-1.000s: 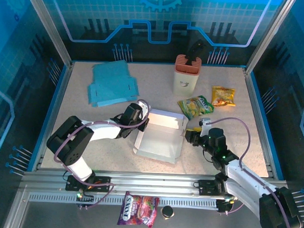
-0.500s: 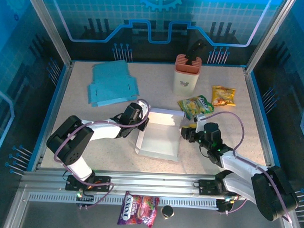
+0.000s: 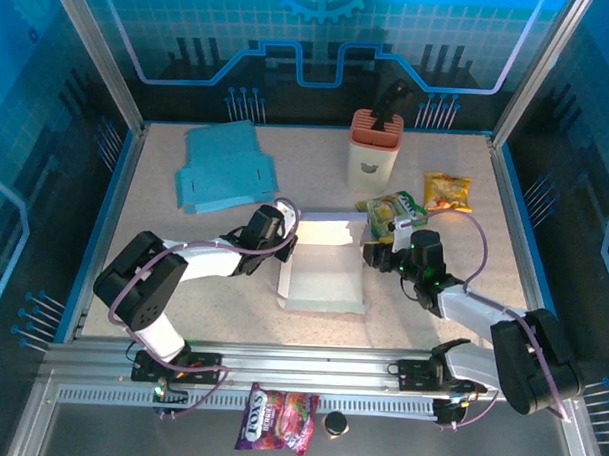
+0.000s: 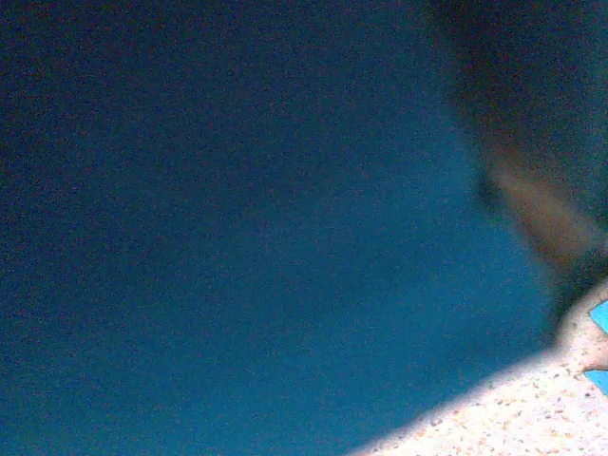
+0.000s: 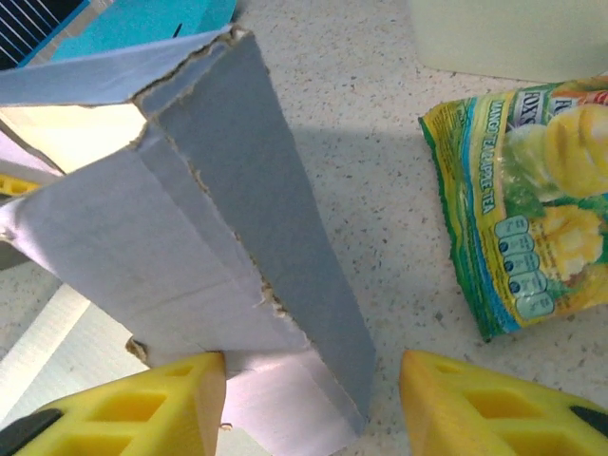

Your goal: Fold the paper box

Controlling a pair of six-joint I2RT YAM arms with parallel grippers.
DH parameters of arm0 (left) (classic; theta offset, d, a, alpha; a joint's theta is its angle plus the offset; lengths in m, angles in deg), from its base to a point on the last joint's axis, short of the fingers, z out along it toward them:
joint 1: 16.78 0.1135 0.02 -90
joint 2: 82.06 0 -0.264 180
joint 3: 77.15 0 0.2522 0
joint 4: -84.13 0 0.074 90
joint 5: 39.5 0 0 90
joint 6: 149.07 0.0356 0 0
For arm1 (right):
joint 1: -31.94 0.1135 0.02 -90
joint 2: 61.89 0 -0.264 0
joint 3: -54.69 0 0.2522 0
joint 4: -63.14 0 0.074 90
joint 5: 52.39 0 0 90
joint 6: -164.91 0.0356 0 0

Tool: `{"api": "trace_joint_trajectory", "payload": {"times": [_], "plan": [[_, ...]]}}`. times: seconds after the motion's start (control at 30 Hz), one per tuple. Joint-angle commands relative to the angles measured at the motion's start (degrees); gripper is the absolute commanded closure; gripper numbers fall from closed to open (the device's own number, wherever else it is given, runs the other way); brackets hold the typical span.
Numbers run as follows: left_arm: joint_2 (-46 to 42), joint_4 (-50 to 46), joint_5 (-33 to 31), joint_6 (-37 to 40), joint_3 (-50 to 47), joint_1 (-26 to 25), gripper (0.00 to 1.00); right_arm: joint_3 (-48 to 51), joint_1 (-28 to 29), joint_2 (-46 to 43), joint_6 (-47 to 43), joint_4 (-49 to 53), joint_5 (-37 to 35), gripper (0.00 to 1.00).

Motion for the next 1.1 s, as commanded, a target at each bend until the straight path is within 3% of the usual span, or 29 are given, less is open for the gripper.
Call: {"api": "trace_joint_trajectory", "payload": {"times": [0.0, 0.23, 0.4, 0.57, 0.67, 0.83, 1.07], "plan": [[2.24, -8.27, 0.13, -0.47, 2.22, 0.06, 1.00, -1.64, -2.51, 0.52, 1.55, -2.08, 5.25, 0.48], [-0.14, -15.66, 3.81, -4.35, 6.13, 1.82, 1.00, -4.32, -4.72, 1.57, 3.05, -0.41, 8.73, 0.46], [-0.44, -21.54, 13.48, -6.91, 10.12, 6.73, 1.00, -7.32, -7.62, 0.50, 1.83, 3.51, 13.78, 0.44], [0.04, -26.36, 15.98, -7.61, 14.60, 8.81, 1.00, -9.81, -8.50, -1.70, 2.73, 8.06, 17.23, 0.44], [0.15, -26.99, 15.80, -7.85, 15.66, 9.36, 1.00, -8.53, -7.68, -6.11, 6.40, 13.11, 14.43, 0.51], [0.23, -26.02, 15.93, -7.99, 15.59, 9.53, 1.00, -3.24, -0.11, -11.84, 10.95, 16.24, 5.90, 0.55], [0.51, -25.93, 16.48, -8.08, 15.69, 10.24, 1.00, -1.12, 3.93, -7.75, 13.80, 15.95, 1.78, 0.55]]}}
